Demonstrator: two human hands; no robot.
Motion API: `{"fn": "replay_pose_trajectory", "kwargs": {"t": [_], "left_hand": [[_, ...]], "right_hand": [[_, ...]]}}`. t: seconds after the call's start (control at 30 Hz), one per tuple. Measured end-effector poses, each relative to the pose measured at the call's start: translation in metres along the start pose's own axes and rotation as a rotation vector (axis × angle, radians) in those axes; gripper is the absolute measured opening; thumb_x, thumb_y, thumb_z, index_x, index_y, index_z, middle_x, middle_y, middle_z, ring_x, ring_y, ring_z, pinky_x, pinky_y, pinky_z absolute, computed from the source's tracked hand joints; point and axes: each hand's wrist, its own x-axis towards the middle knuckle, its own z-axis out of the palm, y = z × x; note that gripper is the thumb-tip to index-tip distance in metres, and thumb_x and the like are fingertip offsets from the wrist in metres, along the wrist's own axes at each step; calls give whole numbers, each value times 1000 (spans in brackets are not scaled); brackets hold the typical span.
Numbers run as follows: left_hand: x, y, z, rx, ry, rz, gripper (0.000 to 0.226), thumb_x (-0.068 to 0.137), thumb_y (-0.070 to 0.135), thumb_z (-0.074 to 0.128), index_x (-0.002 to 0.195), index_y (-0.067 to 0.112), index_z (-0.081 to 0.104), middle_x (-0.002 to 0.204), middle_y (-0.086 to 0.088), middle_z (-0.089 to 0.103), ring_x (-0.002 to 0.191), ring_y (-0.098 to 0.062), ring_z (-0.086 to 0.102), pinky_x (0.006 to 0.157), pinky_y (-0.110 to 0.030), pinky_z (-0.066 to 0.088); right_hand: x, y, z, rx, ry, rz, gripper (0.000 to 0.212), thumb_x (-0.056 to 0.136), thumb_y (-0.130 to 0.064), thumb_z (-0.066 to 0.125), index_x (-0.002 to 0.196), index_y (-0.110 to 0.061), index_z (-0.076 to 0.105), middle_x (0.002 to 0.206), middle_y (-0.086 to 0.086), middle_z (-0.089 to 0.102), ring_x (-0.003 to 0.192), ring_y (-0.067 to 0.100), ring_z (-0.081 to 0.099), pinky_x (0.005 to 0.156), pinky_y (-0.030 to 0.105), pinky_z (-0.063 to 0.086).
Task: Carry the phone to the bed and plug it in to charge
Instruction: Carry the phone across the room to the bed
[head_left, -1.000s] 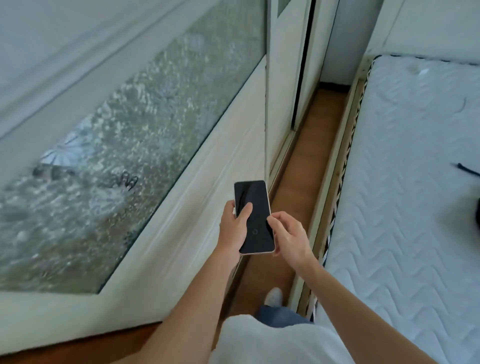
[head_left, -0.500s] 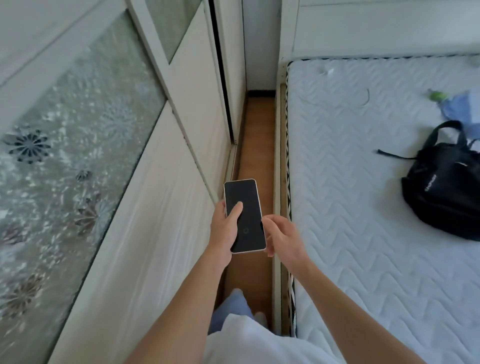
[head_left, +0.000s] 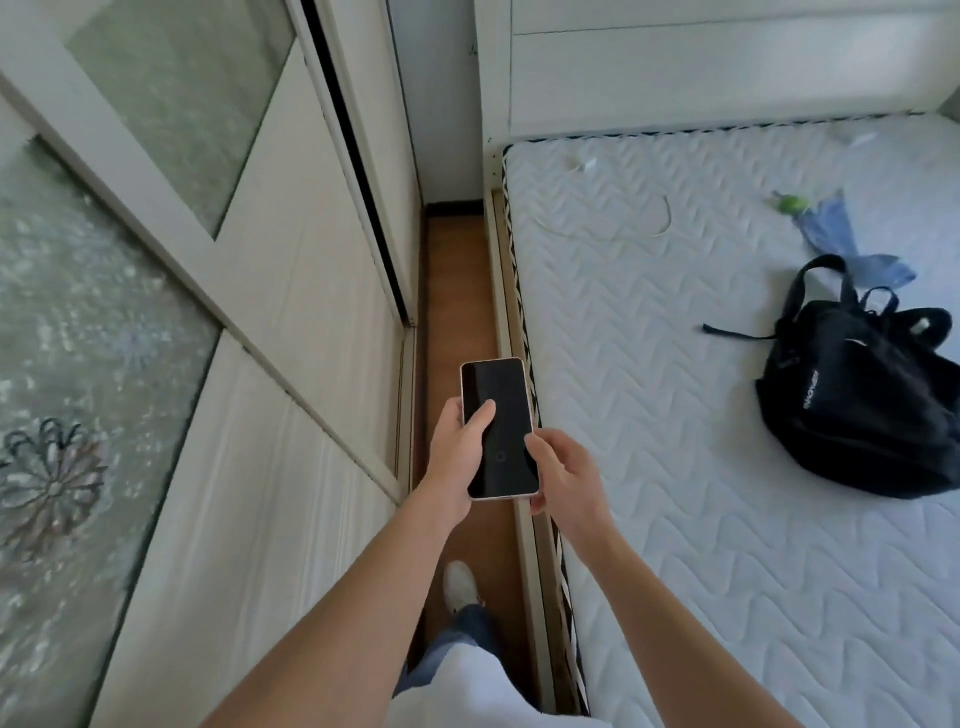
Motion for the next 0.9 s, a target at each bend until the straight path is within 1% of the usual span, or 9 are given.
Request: {"fn": "replay_pose_trajectory", "kwargs": {"t": [0.13, 0.23, 0.3, 0.4, 0.47, 0.63, 0.77, 0.83, 0.9], "left_hand": [[51, 31, 4, 2, -49, 8, 23, 99, 35, 59, 119, 24, 57, 113, -5, 69, 102, -24, 68, 83, -45, 60], [87, 55, 8, 19, -72, 18, 20, 98, 36, 59, 115, 24, 57, 112, -6, 69, 100, -26, 69, 89, -52, 59], [106, 70, 11, 19, -77, 28, 19, 98, 37, 60, 113, 25, 58, 111, -6, 70, 101, -26, 69, 90, -54, 59], [131, 88, 16, -4, -76, 32, 19, 97, 36, 60, 113, 25, 58, 111, -7, 71, 100, -27, 71, 89, -55, 59], [149, 100, 18, -13, -75, 41, 20, 98, 35, 60, 114, 24, 58, 110, -7, 71, 99, -28, 71, 88, -55, 59], [196, 130, 20, -4, -62, 68, 20, 98, 35, 60, 114, 23, 58, 110, -7, 71, 99, -27, 71, 86, -53, 60], [240, 155, 24, -9, -46, 66, 22, 98, 35, 59, 116, 23, 56, 111, -7, 69, 100, -26, 69, 88, -54, 59], [265, 169, 28, -7, -31, 67, 23, 98, 36, 59, 118, 24, 56, 112, -6, 69, 100, -25, 68, 89, -53, 59], [294, 184, 33, 2, -8, 65, 25, 97, 38, 60, 118, 25, 56, 113, -6, 68, 101, -26, 68, 90, -55, 58]], "right_hand": [[51, -26, 11, -7, 57, 14, 51, 87, -51, 48, 117, -13, 65, 96, 8, 69, 74, 22, 71, 47, 27, 53], [84, -41, 18, 24, 99, 30, 56, 85, -54, 47, 120, -14, 65, 104, 7, 69, 82, 21, 71, 49, 26, 54], [105, -50, 22, 46, 107, 48, 52, 87, -51, 49, 119, -14, 64, 104, 9, 70, 83, 21, 72, 50, 25, 54], [132, -65, 27, 74, 93, 34, 29, 98, -36, 52, 109, -14, 67, 94, 13, 70, 81, 21, 72, 47, 23, 51], [153, -72, 30, 84, 96, 25, 23, 100, -31, 51, 103, -15, 68, 92, 13, 70, 76, 18, 72, 47, 22, 51], [212, -78, 42, 58, 88, 58, 50, 94, -47, 52, 127, -11, 60, 104, 13, 69, 82, 20, 72, 49, 21, 52], [266, -90, 47, 62, 60, 38, 40, 99, -41, 52, 126, -12, 61, 96, 19, 70, 83, 24, 72, 50, 21, 53], [297, -99, 47, 47, 38, 24, 37, 98, -41, 51, 116, -11, 64, 96, 30, 65, 84, 32, 70, 49, 22, 52], [332, -110, 46, 26, 27, 18, 35, 98, -40, 51, 113, -12, 65, 98, 29, 64, 85, 33, 69, 49, 23, 53]]}}
